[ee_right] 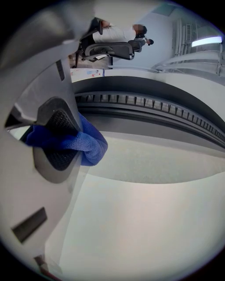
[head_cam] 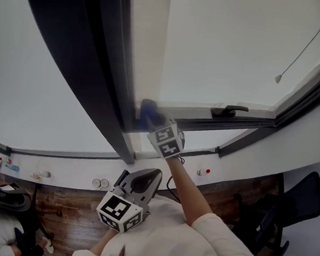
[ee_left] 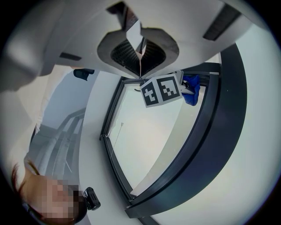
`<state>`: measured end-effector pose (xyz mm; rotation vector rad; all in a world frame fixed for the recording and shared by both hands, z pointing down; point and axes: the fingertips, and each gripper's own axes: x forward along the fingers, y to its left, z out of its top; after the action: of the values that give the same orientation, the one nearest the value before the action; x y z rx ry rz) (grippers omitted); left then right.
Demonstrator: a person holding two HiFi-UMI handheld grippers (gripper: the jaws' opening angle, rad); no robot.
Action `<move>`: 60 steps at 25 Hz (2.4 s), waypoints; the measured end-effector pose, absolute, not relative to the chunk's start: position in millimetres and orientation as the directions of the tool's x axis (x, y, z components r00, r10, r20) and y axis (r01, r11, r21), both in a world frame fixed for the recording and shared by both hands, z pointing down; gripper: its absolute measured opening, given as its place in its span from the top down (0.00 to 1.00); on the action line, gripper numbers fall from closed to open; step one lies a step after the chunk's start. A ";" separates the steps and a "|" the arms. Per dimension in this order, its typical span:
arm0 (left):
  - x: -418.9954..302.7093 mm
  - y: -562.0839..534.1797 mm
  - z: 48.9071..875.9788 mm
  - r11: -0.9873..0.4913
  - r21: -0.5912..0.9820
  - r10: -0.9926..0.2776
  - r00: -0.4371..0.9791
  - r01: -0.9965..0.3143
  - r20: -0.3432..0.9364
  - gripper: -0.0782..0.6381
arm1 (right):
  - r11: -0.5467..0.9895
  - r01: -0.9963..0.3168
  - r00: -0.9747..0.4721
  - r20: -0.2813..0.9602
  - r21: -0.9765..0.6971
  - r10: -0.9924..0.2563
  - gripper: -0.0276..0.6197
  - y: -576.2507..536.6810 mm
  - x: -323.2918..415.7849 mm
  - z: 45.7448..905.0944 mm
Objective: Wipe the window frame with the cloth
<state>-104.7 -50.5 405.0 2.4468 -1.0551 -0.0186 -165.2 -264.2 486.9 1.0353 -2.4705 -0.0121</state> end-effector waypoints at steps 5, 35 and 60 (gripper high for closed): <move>-100.4 -51.9 406.8 -0.590 0.428 -0.690 0.703 -0.684 0.173 0.88 | 0.712 -0.682 -0.612 0.406 0.164 -0.679 0.87 -268.3 -155.2 486.9; -76.8 -43.9 407.4 -0.578 0.404 -0.707 0.682 -0.710 0.187 0.88 | 0.641 -0.758 -0.570 0.356 0.122 -0.741 0.87 -279.6 -89.5 483.3; -71.9 -36.9 407.6 -0.578 0.401 -0.707 0.682 -0.711 0.189 0.88 | 0.575 -0.813 -0.518 0.334 0.095 -0.788 0.87 -288.3 -37.3 482.3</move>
<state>-71.9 -36.9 407.6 2.4464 -1.0988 0.0116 -37.3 -288.3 482.3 1.3043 -2.4692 0.1043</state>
